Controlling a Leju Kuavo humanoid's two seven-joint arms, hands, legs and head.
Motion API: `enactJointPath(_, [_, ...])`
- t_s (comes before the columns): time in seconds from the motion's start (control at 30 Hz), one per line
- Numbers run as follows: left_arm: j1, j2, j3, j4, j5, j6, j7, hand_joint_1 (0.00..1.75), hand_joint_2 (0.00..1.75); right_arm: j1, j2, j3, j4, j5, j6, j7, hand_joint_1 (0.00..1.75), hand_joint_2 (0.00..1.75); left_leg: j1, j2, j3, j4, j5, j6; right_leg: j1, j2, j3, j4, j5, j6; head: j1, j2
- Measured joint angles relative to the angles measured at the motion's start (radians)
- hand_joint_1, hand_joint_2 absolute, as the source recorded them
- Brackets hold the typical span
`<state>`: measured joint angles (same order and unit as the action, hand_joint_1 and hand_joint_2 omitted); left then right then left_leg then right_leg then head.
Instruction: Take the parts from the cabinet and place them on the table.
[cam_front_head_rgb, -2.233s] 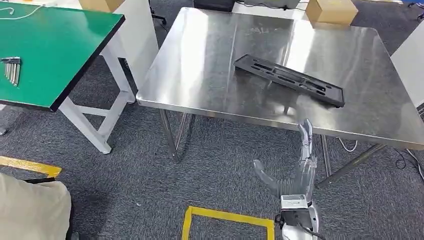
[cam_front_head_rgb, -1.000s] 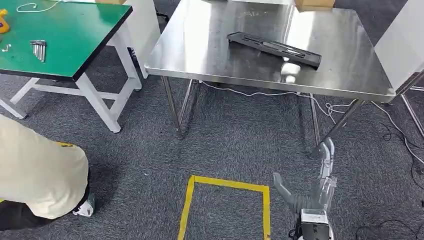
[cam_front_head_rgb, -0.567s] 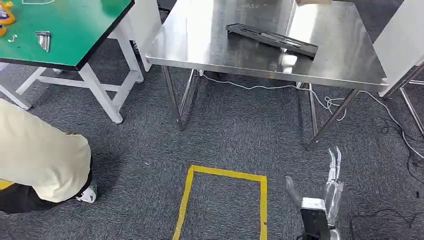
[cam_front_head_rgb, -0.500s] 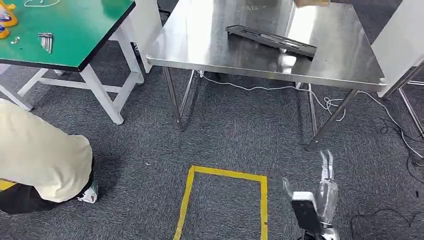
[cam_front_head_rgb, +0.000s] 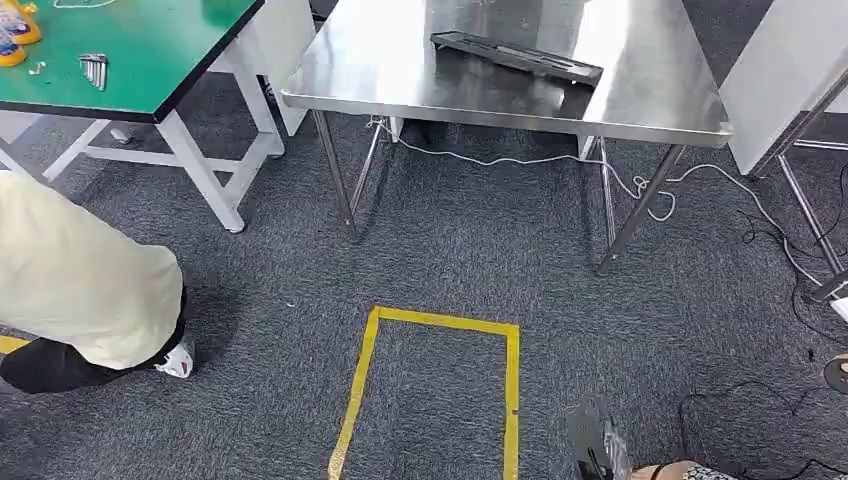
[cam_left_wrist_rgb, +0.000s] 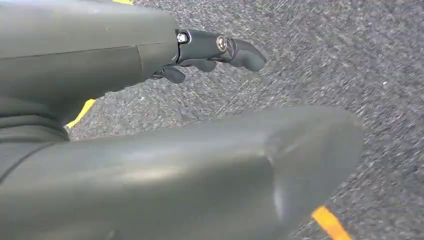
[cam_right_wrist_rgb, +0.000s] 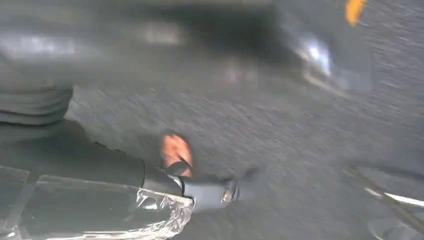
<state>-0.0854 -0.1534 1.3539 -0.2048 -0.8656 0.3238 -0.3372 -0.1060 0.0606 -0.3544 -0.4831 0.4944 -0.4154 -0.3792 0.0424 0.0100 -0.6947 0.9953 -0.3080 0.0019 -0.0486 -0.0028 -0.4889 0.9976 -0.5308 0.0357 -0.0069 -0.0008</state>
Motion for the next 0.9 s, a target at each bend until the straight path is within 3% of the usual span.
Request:
enactJointPath(0.03, [0.001, 0.000, 0.000, 0.000, -0.001, 0.004, 0.001, 0.00, 0.00, -0.002, 0.002, -0.007, 0.020, -0.004, 0.004, 0.002, 0.00, 0.00, 0.000, 0.001, -0.009, 0.028, -0.053, 0.000, 0.004, 0.000, -0.007, 0.000, 0.008, -0.012, -0.002, 0.000])
enactJointPath(0.07, [0.000, 0.000, -0.001, 0.000, -0.001, 0.009, 0.003, 0.00, 0.00, -0.007, 0.004, -0.017, 0.046, -0.010, 0.004, 0.002, 0.00, 0.00, -0.002, -0.001, -0.030, 0.116, -0.149, -0.002, 0.010, -0.001, -0.024, 0.000, 0.023, -0.030, -0.001, 0.000])
enactJointPath(0.1, [0.000, 0.000, -0.001, 0.000, -0.002, 0.010, 0.005, 0.00, 0.00, -0.009, 0.006, -0.024, 0.066, -0.015, 0.004, 0.002, 0.00, 0.00, -0.002, -0.003, -0.048, 0.199, -0.210, -0.003, 0.015, -0.001, -0.034, 0.001, 0.035, -0.037, -0.003, 0.000])
enactJointPath(0.13, [0.000, 0.002, -0.002, 0.000, -0.003, 0.010, 0.006, 0.00, 0.00, -0.009, 0.009, -0.031, 0.081, -0.018, 0.005, 0.000, 0.00, 0.00, -0.004, -0.003, -0.062, 0.283, -0.256, -0.001, 0.023, -0.002, -0.047, 0.001, 0.049, -0.039, -0.003, 0.000])
enactJointPath(0.17, [0.000, 0.002, -0.002, 0.000, -0.003, 0.010, 0.006, 0.00, 0.00, -0.009, 0.009, -0.037, 0.096, -0.019, 0.005, -0.001, 0.00, 0.00, -0.005, -0.003, -0.063, 0.340, -0.267, 0.004, 0.028, -0.002, -0.064, 0.004, 0.061, -0.041, -0.003, 0.000])
enactJointPath(0.2, [0.000, 0.002, -0.002, 0.000, -0.003, 0.010, 0.007, 0.00, 0.00, -0.009, 0.010, -0.042, 0.108, -0.020, 0.005, -0.002, 0.00, 0.00, -0.008, -0.003, -0.046, 0.356, -0.251, 0.012, 0.035, -0.002, -0.080, 0.005, 0.073, -0.042, -0.004, 0.000])
enactJointPath(0.23, [0.000, 0.002, -0.002, 0.000, -0.003, 0.010, 0.008, 0.00, 0.00, -0.010, 0.010, -0.046, 0.118, -0.020, 0.005, -0.002, 0.00, 0.00, -0.015, -0.004, -0.006, 0.329, -0.221, 0.025, 0.043, -0.002, -0.095, 0.005, 0.085, -0.044, -0.003, 0.000])
enactJointPath(0.27, [0.000, 0.002, -0.002, 0.000, -0.004, 0.010, 0.008, 0.00, 0.00, -0.011, 0.010, -0.050, 0.126, -0.020, 0.005, -0.003, 0.00, 0.00, -0.023, -0.004, 0.054, 0.262, -0.195, 0.045, 0.052, -0.001, -0.110, 0.004, 0.097, -0.045, -0.004, 0.000])
enactJointPath(0.3, [-0.001, 0.002, -0.003, 0.000, -0.004, 0.010, 0.008, 0.00, 0.00, -0.014, 0.011, -0.053, 0.131, -0.021, 0.005, -0.004, 0.00, 0.00, -0.035, -0.007, 0.125, 0.175, -0.186, 0.071, 0.058, 0.001, -0.122, 0.003, 0.108, -0.047, -0.003, 0.000])
enactJointPath(0.33, [-0.005, 0.010, -0.004, -0.004, -0.008, 0.011, 0.008, 0.00, 0.00, -0.017, 0.021, -0.055, 0.139, -0.022, 0.008, -0.005, 0.00, 0.00, -0.055, -0.011, 0.200, 0.073, -0.220, 0.104, 0.045, 0.001, -0.126, 0.004, 0.119, -0.049, 0.001, 0.000])
enactJointPath(0.37, [-0.006, 0.008, -0.006, -0.002, -0.010, 0.011, 0.011, 0.00, 0.00, -0.018, 0.018, -0.058, 0.142, -0.023, 0.010, -0.009, 0.00, 0.00, -0.058, -0.005, 0.240, -0.001, -0.252, 0.104, 0.054, 0.001, -0.128, 0.000, 0.131, -0.040, 0.003, 0.000])
enactJointPath(0.4, [-0.005, 0.010, -0.008, -0.003, -0.011, 0.011, 0.012, 0.00, 0.00, -0.020, 0.023, -0.062, 0.149, -0.023, 0.012, -0.013, 0.00, 0.00, -0.065, -0.003, 0.236, 0.009, -0.233, 0.094, 0.049, -0.001, -0.127, -0.009, 0.142, -0.030, 0.006, 0.000])
enactJointPath(0.47, [-0.005, 0.010, -0.014, -0.002, -0.019, 0.015, 0.010, 0.00, 0.00, -0.023, 0.023, -0.066, 0.157, -0.024, 0.015, -0.020, 0.00, 0.00, -0.075, -0.003, 0.224, -0.009, -0.219, 0.103, 0.043, -0.003, -0.127, -0.018, 0.156, -0.022, -0.002, 0.000])
enactJointPath(0.5, [-0.005, 0.010, -0.016, -0.002, -0.029, 0.023, 0.018, 0.00, 0.00, -0.023, 0.023, -0.068, 0.158, -0.026, 0.016, -0.024, 0.00, 0.00, -0.063, -0.004, 0.228, -0.044, -0.188, 0.109, 0.056, -0.002, -0.134, -0.019, 0.165, -0.020, -0.001, 0.000])
enactJointPath(0.53, [-0.007, 0.008, -0.019, -0.002, -0.036, 0.030, 0.031, 0.00, 0.00, -0.023, 0.022, -0.072, 0.163, -0.029, 0.018, -0.027, 0.00, 0.00, -0.062, -0.001, 0.225, -0.057, -0.170, 0.100, 0.052, 0.000, -0.145, -0.004, 0.139, -0.020, -0.001, 0.000])
enactJointPath(0.57, [-0.007, 0.006, -0.023, -0.002, -0.044, 0.033, 0.040, 0.00, 0.00, -0.022, 0.019, -0.075, 0.166, -0.032, 0.020, -0.029, 0.00, 0.00, -0.060, -0.003, 0.212, -0.064, -0.155, 0.110, 0.053, 0.002, -0.164, 0.034, 0.083, -0.030, 0.003, 0.000])
enactJointPath(0.6, [-0.005, 0.005, -0.027, -0.002, -0.046, 0.035, 0.047, 0.00, 0.00, -0.021, 0.015, -0.080, 0.168, -0.037, 0.021, -0.032, 0.00, 0.00, -0.058, -0.002, 0.197, -0.064, -0.144, 0.105, 0.047, 0.003, -0.180, 0.092, 0.027, -0.034, 0.002, 0.000])
enactJointPath(0.63, [-0.003, 0.000, -0.032, -0.001, -0.053, 0.036, 0.054, 0.00, 0.00, -0.019, 0.009, -0.087, 0.171, -0.044, 0.024, -0.036, 0.00, 0.00, -0.057, -0.002, 0.180, -0.063, -0.129, 0.096, 0.040, 0.002, -0.199, 0.176, -0.024, -0.032, 0.003, 0.000])
enactJointPath(0.67, [-0.002, -0.003, -0.036, 0.000, -0.058, 0.035, 0.056, 0.00, 0.00, -0.016, 0.005, -0.093, 0.174, -0.050, 0.028, -0.040, 0.00, 0.00, -0.054, -0.001, 0.163, -0.062, -0.117, 0.091, 0.035, 0.002, -0.215, 0.250, -0.038, -0.019, 0.002, 0.000])
enactJointPath(0.7, [-0.002, -0.004, -0.040, 0.000, -0.063, 0.036, 0.059, 0.00, 0.00, -0.012, 0.003, -0.097, 0.176, -0.053, 0.030, -0.045, 0.00, 0.00, -0.051, -0.001, 0.148, -0.060, -0.105, 0.084, 0.028, 0.002, -0.218, 0.295, -0.019, -0.001, 0.003, 0.000])
enactJointPath(0.73, [-0.002, -0.007, -0.042, 0.000, -0.064, 0.036, 0.061, 0.00, 0.00, -0.009, -0.001, -0.100, 0.179, -0.056, 0.031, -0.047, 0.00, 0.00, -0.048, 0.000, 0.135, -0.059, -0.096, 0.077, 0.022, 0.002, -0.207, 0.303, 0.010, 0.016, 0.003, 0.000])
enactJointPath(0.77, [-0.002, -0.009, -0.044, 0.001, -0.064, 0.036, 0.062, 0.00, 0.00, -0.007, -0.003, -0.105, 0.181, -0.057, 0.032, -0.049, 0.00, 0.00, -0.041, 0.001, 0.117, -0.054, -0.085, 0.067, 0.014, 0.002, -0.172, 0.270, 0.053, 0.039, 0.003, 0.000])
enactJointPath(0.8, [-0.002, -0.010, -0.045, 0.001, -0.065, 0.036, 0.063, 0.00, 0.00, -0.006, -0.005, -0.110, 0.182, -0.060, 0.033, -0.050, 0.00, 0.00, -0.035, 0.003, 0.105, -0.044, -0.078, 0.056, 0.007, 0.001, -0.112, 0.192, 0.078, 0.054, 0.003, 0.000])
enactJointPath(0.83, [-0.002, -0.011, -0.046, 0.001, -0.068, 0.036, 0.063, 0.00, 0.00, -0.006, -0.005, -0.114, 0.184, -0.065, 0.036, -0.051, 0.00, 0.00, -0.034, 0.004, 0.090, -0.022, -0.074, 0.046, -0.003, 0.000, -0.029, 0.075, 0.064, 0.058, 0.004, 0.000])
enactJointPath(0.87, [-0.002, -0.009, -0.047, 0.000, -0.073, 0.039, 0.063, 0.00, 0.00, -0.009, -0.003, -0.116, 0.185, -0.069, 0.042, -0.052, 0.00, 0.00, -0.038, 0.003, 0.071, -0.004, -0.076, 0.039, 0.006, 0.002, 0.030, 0.002, 0.019, 0.055, 0.008, 0.000])
enactJointPath(0.9, [-0.002, -0.010, -0.048, 0.000, -0.076, 0.039, 0.063, 0.00, 0.00, -0.006, -0.006, -0.121, 0.186, -0.076, 0.047, -0.056, 0.00, 0.00, -0.041, 0.004, 0.065, 0.014, -0.074, 0.034, 0.016, 0.003, 0.022, -0.020, -0.005, 0.029, 0.006, 0.000])
